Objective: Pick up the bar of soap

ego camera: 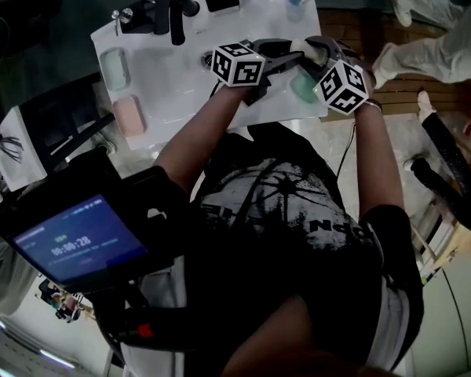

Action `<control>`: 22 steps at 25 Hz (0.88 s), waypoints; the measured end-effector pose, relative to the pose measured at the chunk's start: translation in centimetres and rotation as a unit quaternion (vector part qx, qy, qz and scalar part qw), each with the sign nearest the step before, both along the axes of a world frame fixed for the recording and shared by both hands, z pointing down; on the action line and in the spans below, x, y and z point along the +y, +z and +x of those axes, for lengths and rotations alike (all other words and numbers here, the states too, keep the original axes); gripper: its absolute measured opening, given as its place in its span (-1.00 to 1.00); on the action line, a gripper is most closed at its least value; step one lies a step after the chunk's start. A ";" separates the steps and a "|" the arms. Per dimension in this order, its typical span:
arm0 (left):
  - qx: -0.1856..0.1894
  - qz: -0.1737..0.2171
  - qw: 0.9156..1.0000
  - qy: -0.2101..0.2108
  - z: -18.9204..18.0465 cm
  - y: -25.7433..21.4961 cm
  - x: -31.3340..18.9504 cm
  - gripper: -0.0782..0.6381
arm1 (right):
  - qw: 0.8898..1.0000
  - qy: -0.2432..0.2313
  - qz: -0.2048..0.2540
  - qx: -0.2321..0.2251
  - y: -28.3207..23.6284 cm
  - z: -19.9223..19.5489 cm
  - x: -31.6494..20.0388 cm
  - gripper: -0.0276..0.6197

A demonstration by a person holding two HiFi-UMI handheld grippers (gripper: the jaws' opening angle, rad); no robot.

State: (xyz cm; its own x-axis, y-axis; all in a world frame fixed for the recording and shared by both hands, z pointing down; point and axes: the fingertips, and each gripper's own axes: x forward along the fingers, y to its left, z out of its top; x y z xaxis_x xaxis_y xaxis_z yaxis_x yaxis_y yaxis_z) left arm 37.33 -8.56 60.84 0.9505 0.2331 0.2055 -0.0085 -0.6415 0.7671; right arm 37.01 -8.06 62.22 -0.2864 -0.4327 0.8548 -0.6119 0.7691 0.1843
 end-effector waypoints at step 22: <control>-0.039 0.078 0.996 0.000 -0.1 0.0 -0.3 -0.25 | 0.999 0.045 -0.012 -0.019 -0.1 0.4 0.2 -0.26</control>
